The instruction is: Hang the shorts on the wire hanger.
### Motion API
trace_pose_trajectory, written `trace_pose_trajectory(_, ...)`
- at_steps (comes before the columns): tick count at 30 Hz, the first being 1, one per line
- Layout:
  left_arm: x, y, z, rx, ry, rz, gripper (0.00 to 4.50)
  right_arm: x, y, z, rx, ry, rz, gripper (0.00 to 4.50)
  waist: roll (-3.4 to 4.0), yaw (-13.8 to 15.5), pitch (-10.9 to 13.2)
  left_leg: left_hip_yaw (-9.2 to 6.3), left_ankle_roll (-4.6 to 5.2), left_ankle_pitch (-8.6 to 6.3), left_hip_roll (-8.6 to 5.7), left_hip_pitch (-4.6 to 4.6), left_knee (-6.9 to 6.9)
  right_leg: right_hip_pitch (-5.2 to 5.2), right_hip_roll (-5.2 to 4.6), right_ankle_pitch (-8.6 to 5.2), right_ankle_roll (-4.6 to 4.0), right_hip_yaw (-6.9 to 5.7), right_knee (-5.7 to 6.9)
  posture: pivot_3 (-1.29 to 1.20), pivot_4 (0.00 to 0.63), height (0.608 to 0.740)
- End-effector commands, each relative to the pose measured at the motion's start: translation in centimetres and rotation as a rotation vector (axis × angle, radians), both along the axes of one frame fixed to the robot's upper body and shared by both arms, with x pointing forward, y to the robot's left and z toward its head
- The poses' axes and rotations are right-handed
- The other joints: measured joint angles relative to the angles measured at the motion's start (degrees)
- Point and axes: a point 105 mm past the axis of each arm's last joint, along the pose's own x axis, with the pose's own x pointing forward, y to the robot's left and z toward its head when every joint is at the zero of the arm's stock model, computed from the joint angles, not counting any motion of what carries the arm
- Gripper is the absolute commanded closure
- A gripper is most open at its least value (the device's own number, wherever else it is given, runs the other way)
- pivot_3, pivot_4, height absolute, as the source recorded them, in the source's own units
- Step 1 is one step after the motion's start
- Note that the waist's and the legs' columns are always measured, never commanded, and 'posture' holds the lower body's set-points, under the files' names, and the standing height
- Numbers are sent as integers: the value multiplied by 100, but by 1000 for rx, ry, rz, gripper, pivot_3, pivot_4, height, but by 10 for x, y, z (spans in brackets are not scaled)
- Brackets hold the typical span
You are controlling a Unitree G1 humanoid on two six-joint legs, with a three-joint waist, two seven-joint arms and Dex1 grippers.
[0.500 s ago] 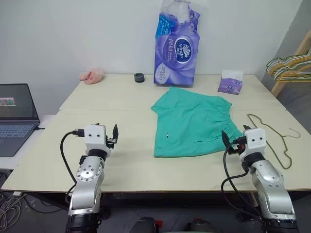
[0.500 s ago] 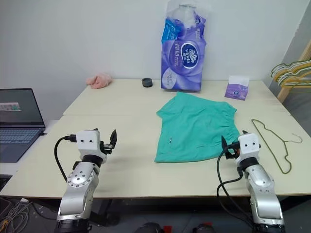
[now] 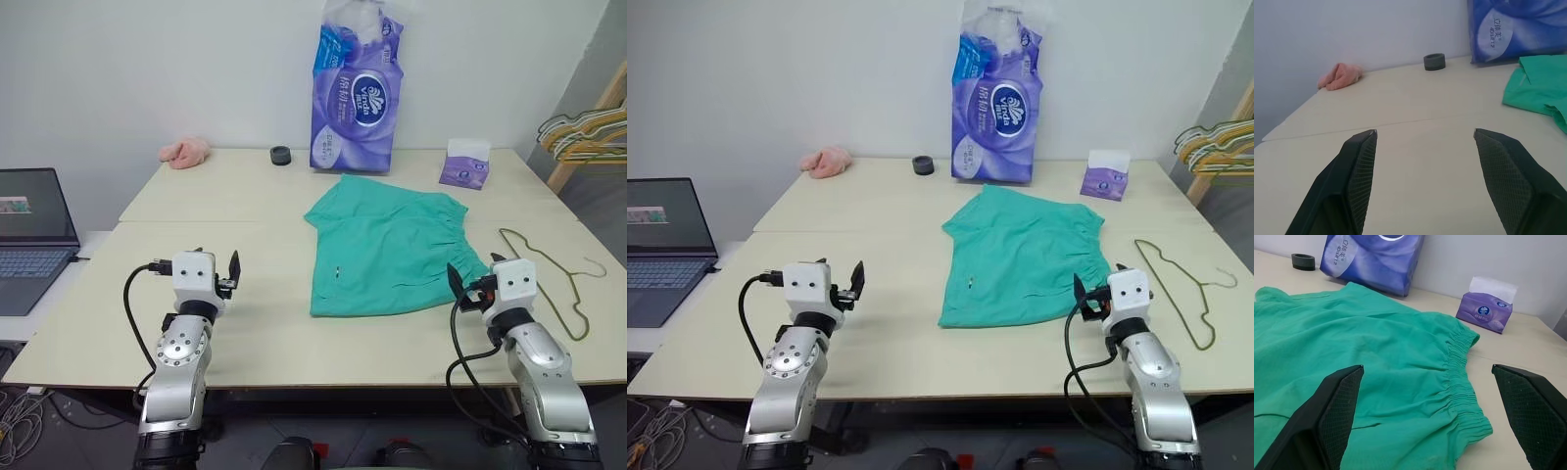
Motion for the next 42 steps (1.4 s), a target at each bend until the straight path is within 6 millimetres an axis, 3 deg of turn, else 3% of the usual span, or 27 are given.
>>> trace_pose_trajectory(1,-1,-8,16,-37,-57,-68,1156,-1,1,17,-7,-60,8,18,4,-1,6,0,0,0,0,0,0,0,0,0,0,0,0,101,22,740)
trace_pose_trajectory(3,-4,-15,17,-72,-59,-151,1156,-1,0,18,-8,-63,8,18,6,-10,12,2,-1,-1,2,0,0,-1,1,-1,-1,0,-1,82,22,740)
trace_pose_trajectory(7,-11,-37,18,-68,-42,-351,32,-4,0,20,-9,-67,16,0,24,-30,32,7,-4,-2,6,-1,-1,-3,4,-3,-5,3,-1,68,21,740)
trace_pose_trajectory(12,-29,-75,13,104,34,-733,11,-16,23,23,-42,-43,209,0,54,-64,52,11,-4,-3,8,-3,-2,-6,10,-8,-13,5,-1,44,20,740)
trace_pose_trajectory(17,-39,-87,-3,401,133,-1009,11,-43,58,20,-108,74,522,0,54,-155,58,14,-6,-6,18,-2,-6,-7,22,-33,-56,7,-1,15,17,740)
trace_pose_trajectory(20,-34,-87,-11,532,174,-1088,11,-66,72,10,-147,194,690,0,52,-167,60,14,-7,-8,23,-2,-7,-8,24,-35,-58,6,-1,-1,14,740)
trace_pose_trajectory(23,-23,-84,-18,622,189,-1092,11,-78,75,2,-175,255,752,0,40,-186,68,12,-7,-10,25,-2,-7,-8,25,-35,-57,3,-2,-17,15,740)
trace_pose_trajectory(35,5,-106,-49,765,168,-1055,11,-90,66,-14,-234,283,744,0,-10,-299,105,12,-13,-19,28,-4,-1,-8,24,-10,-9,6,-7,-73,28,740)
trace_pose_trajectory(38,15,-110,-52,799,157,-1027,634,-90,65,-14,-244,276,733,0,-13,-325,106,12,-13,-19,28,-1,1,-4,25,-9,-8,5,-6,-80,27,740)
trace_pose_trajectory(42,23,-110,-54,826,157,-1017,1871,-82,59,-13,-278,261,701,0,-13,-336,106,13,-13,-19,29,-1,0,-5,26,-9,-7,5,-6,-83,25,740)
